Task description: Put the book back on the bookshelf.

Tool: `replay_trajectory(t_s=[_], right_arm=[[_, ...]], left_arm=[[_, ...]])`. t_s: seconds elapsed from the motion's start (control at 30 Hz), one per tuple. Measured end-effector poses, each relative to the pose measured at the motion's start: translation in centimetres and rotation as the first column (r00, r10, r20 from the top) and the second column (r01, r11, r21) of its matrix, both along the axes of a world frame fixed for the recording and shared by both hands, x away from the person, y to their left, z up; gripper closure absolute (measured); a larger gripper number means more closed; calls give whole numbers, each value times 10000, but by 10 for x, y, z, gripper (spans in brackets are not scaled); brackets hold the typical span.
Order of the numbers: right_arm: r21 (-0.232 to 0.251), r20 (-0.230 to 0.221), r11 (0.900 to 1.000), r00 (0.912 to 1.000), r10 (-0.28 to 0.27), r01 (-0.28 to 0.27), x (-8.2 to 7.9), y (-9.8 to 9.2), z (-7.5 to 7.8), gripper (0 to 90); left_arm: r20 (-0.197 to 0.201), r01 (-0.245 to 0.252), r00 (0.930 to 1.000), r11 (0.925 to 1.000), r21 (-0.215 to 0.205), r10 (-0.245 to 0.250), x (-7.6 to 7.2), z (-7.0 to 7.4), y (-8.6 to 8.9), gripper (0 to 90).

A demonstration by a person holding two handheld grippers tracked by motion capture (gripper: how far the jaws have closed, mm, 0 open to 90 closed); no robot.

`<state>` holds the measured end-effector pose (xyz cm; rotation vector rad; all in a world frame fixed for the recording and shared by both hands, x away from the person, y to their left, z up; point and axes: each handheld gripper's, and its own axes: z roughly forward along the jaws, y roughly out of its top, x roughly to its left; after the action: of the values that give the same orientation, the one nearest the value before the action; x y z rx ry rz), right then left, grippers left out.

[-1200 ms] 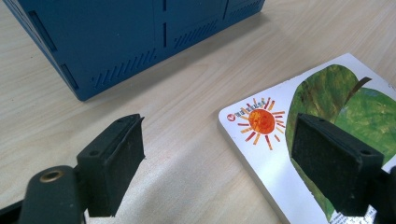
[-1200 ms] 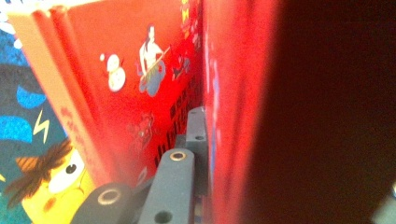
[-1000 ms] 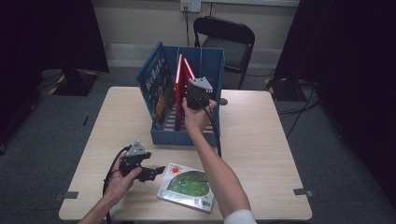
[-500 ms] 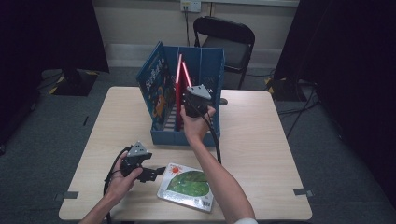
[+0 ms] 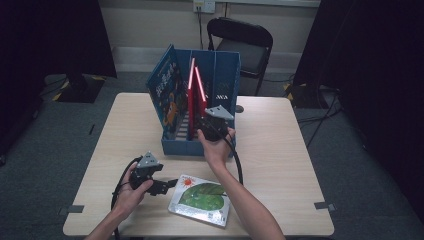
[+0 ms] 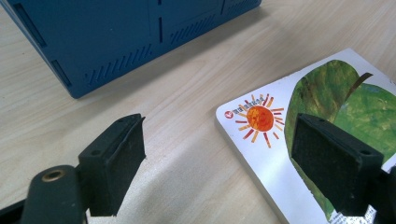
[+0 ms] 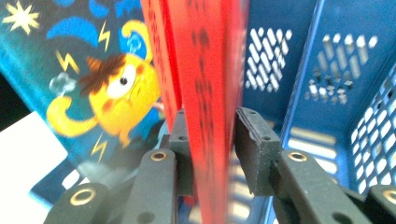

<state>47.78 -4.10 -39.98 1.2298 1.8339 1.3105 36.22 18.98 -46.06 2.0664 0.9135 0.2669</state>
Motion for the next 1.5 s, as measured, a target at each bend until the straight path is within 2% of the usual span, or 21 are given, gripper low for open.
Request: replay_trajectory(t_s=[0.07, 0.17, 0.27, 0.43, 0.6, 0.9, 1.1, 1.27, 1.5], right_arm=[[138, -150, 9998, 9998, 124, -122, -3, -4, -3, 696], [45, -303, 9995, 9991, 301, -300, -5, -5, -5, 697], [173, -449, 9995, 9986, 275, -267, -3, -5, -7, 694], [-117, -285, 9999, 9996, 73, -77, -2, 0, -7, 712], [134, -139, 9995, 9995, -298, 300, 1, 0, -9, 730], [119, -249, 9994, 9992, -316, 319, 9, 7, -4, 718], [81, -359, 9999, 9993, 87, -84, 10, 9, -7, 686], [254, -584, 9991, 9976, 366, -351, 5, 5, -10, 672], [321, -847, 9974, 9942, 670, -645, -6, 0, -20, 713]], left_arm=[[11, -7, 10000, 10000, -5, 7, 0, 0, -1, 173], [9, 13, 10000, 10000, 28, -13, 0, 0, -1, 173], [7, -18, 10000, 10000, 32, 18, 0, 0, 0, 173], [-35, -6, 10000, 10000, 47, 6, 0, 0, 0, 173], [-30, -4, 10000, 10000, 35, 4, 0, 0, 0, 174], [-9, 14, 10000, 10000, 61, -14, 0, -1, 0, 174], [-24, 23, 10000, 10000, 41, -23, 0, -1, 0, 174], [-11, 2, 10000, 10000, 34, -1, 0, -1, 0, 174], [-52, 96, 9999, 9999, 100, -95, 0, -1, -3, 174]])
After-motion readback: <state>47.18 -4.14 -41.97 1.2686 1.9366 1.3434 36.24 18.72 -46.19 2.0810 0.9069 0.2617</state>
